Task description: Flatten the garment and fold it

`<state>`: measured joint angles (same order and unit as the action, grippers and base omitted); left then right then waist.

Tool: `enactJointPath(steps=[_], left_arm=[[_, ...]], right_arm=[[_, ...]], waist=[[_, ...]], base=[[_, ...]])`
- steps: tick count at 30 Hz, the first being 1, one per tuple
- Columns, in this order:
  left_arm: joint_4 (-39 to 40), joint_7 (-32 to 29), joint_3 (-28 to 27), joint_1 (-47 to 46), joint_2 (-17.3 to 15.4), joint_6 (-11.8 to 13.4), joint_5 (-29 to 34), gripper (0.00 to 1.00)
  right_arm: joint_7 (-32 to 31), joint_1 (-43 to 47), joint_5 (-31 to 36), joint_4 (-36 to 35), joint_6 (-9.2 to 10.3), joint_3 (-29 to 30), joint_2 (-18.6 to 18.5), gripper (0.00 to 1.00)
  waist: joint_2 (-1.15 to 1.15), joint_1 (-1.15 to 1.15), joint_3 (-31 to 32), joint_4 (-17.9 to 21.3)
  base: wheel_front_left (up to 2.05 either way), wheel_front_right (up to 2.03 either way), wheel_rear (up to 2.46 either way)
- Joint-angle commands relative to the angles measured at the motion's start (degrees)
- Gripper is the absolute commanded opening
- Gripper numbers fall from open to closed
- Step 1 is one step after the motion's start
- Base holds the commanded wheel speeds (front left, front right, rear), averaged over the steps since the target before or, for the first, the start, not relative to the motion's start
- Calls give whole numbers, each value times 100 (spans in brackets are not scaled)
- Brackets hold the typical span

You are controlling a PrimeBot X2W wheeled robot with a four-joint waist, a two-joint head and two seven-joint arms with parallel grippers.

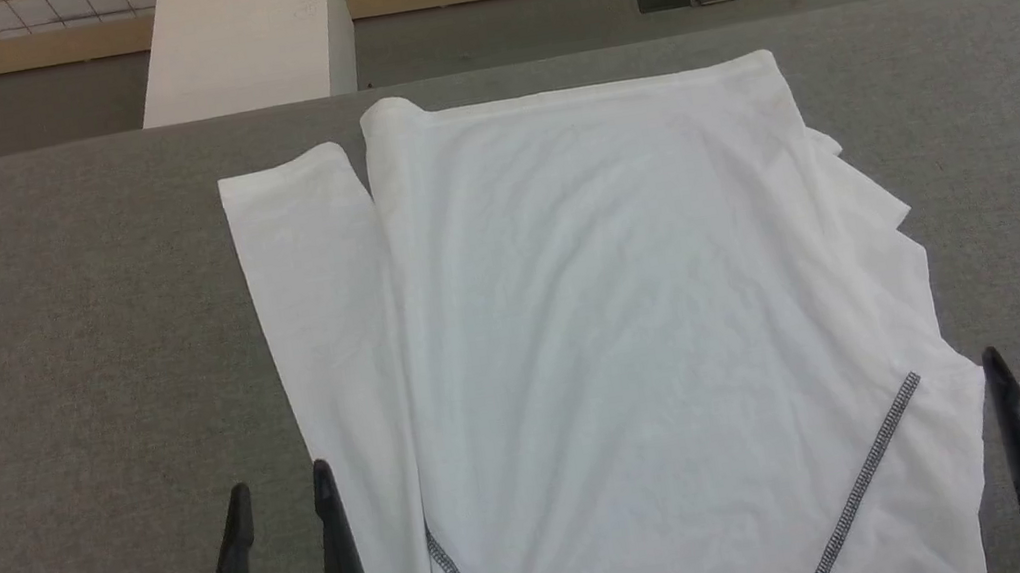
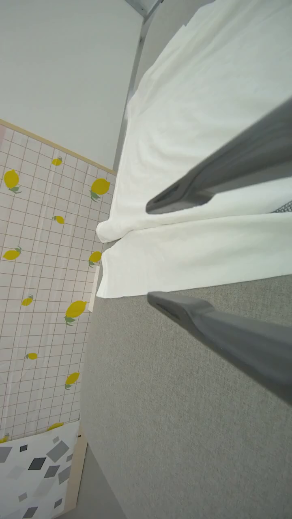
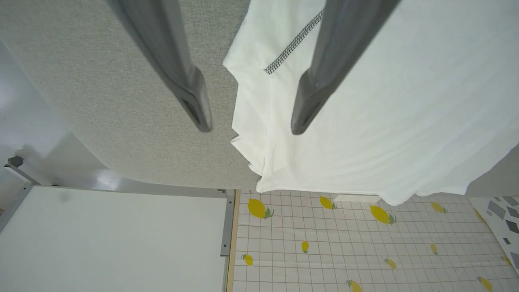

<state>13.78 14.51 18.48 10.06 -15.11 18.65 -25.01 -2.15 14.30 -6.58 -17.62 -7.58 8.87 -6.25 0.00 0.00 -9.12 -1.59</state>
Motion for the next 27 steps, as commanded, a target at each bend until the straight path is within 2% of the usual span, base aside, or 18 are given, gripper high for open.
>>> enactJointPath(steps=[1, 6, 9, 13, 17, 22, 27], left_arm=[[-122, 42, -12, -155, -10, -44, 213, 100], [-233, 47, -156, -415, 32, -171, 461, 100], [-203, -71, -245, -817, -180, -334, 493, 100], [-8, -848, -353, -1810, -638, -641, 477, 100], [-30, -1854, -526, -3115, -979, -960, 191, 100], [-671, -2922, -654, -4572, -1319, -1241, -99, 100], [-1426, -3668, -596, -5361, -1448, -1403, -292, 100]], right_arm=[[109, -138, 78, 99, 9, -65, 50, 100], [299, -298, 236, 303, 9, -127, 147, 100], [322, -380, 278, 296, 9, -171, 168, 100], [285, -537, 288, 173, 9, -262, 153, 100], [215, -739, 276, -24, 9, -353, 95, 100], [138, -1003, 231, -220, 9, -477, -12, 100], [91, -1217, 191, -287, 9, -574, -111, 100]], waist=[[0, 0, -6, 15], [0, 0, -67, 12], [0, 0, -203, -12], [0, 0, -526, -40], [0, 0, -992, -59], [0, 0, -1571, -13], [0, 0, -1997, 100]], base=[[0, 0, 0], [0, 0, 0], [0, 0, 0], [0, 0, 0], [0, 0, 0], [0, 0, 0], [0, 0, 0]])
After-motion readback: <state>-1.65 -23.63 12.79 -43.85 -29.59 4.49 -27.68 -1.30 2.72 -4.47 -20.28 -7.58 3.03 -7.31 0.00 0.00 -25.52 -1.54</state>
